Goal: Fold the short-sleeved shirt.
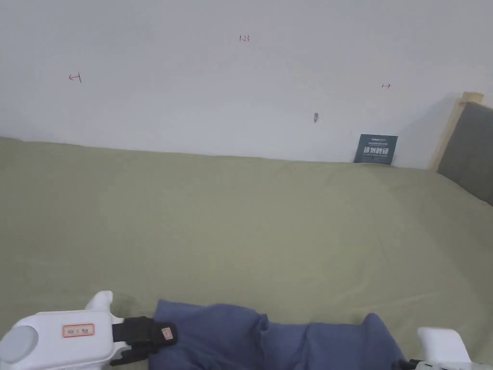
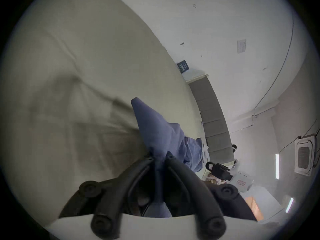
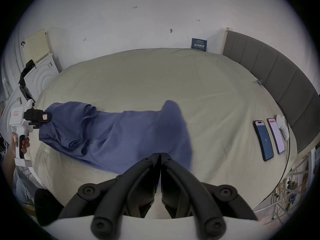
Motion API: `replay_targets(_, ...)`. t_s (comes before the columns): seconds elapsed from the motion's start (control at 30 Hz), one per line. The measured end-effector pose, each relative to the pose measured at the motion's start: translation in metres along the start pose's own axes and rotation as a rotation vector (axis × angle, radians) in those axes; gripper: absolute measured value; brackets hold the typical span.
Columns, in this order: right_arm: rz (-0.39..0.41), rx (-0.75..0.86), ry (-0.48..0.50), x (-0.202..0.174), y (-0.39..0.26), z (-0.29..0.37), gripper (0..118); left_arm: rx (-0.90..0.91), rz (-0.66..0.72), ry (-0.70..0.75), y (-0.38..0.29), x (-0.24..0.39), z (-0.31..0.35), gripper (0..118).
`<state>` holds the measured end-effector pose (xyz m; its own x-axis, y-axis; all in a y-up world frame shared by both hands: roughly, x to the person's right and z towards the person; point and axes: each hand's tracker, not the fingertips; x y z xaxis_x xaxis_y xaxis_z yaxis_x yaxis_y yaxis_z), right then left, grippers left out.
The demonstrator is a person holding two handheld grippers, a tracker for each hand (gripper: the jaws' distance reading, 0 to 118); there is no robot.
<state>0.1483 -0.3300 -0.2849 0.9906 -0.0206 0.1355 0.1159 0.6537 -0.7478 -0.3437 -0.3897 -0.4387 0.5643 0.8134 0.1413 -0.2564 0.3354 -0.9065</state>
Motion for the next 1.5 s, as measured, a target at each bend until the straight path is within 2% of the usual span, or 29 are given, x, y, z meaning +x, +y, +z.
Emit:
replay_targets(0.3,0.046,0.000,0.038,-0.038,0.007,0.000,6,0.125,-0.021,0.232,0.023,-0.011,0.129,8)
replay_targets(0.47,0.057,-0.013,0.059,-0.051,0.005,-0.004,6,0.130,-0.019,0.252,0.022,0.018,0.154,8)
replay_targets(0.57,0.063,-0.020,0.065,-0.055,0.004,-0.006,6,0.110,-0.053,0.198,0.019,0.053,0.130,8)
replay_targets(0.63,0.065,-0.022,0.056,-0.058,0.004,-0.007,6,0.068,-0.121,0.185,0.014,0.083,0.099,8)
replay_targets(0.77,0.055,-0.025,0.041,-0.053,0.003,-0.009,6,-0.023,-0.154,0.110,0.007,0.120,0.026,8)
replay_targets(1.03,0.006,-0.031,0.016,-0.025,-0.003,-0.008,6,-0.171,-0.162,0.066,-0.011,0.135,-0.092,9)
replay_targets(1.1,0.000,-0.034,0.010,-0.020,-0.004,-0.009,6,-0.182,-0.159,0.074,-0.015,0.131,-0.109,18)
replay_targets(1.17,-0.007,-0.039,0.005,-0.017,-0.005,-0.011,6,-0.209,-0.126,0.010,-0.016,0.124,-0.117,75)
replay_targets(1.2,-0.009,-0.040,0.005,-0.016,-0.005,-0.012,6,-0.213,-0.094,-0.040,-0.022,0.123,-0.119,97)
replay_targets(1.23,-0.011,-0.042,0.004,-0.016,-0.005,-0.012,6,-0.209,-0.070,-0.091,-0.024,0.120,-0.116,105)
replay_targets(1.33,-0.004,-0.047,0.010,-0.017,-0.006,-0.015,7,-0.129,-0.095,-0.173,-0.024,0.117,-0.096,103)
replay_targets(1.37,-0.001,-0.049,0.010,-0.018,-0.006,-0.016,7,-0.092,-0.108,-0.154,-0.024,0.115,-0.088,98)
replay_targets(1.4,0.000,-0.051,0.014,-0.020,-0.006,-0.016,7,-0.051,-0.116,-0.142,-0.023,0.112,-0.080,87)
replay_targets(1.47,0.000,-0.049,0.031,-0.022,-0.007,-0.016,7,-0.017,-0.093,-0.152,-0.025,0.107,-0.073,32)
replay_targets(1.5,-0.001,-0.049,0.037,-0.024,-0.008,-0.016,6,-0.022,-0.070,-0.162,-0.027,0.101,-0.073,9)
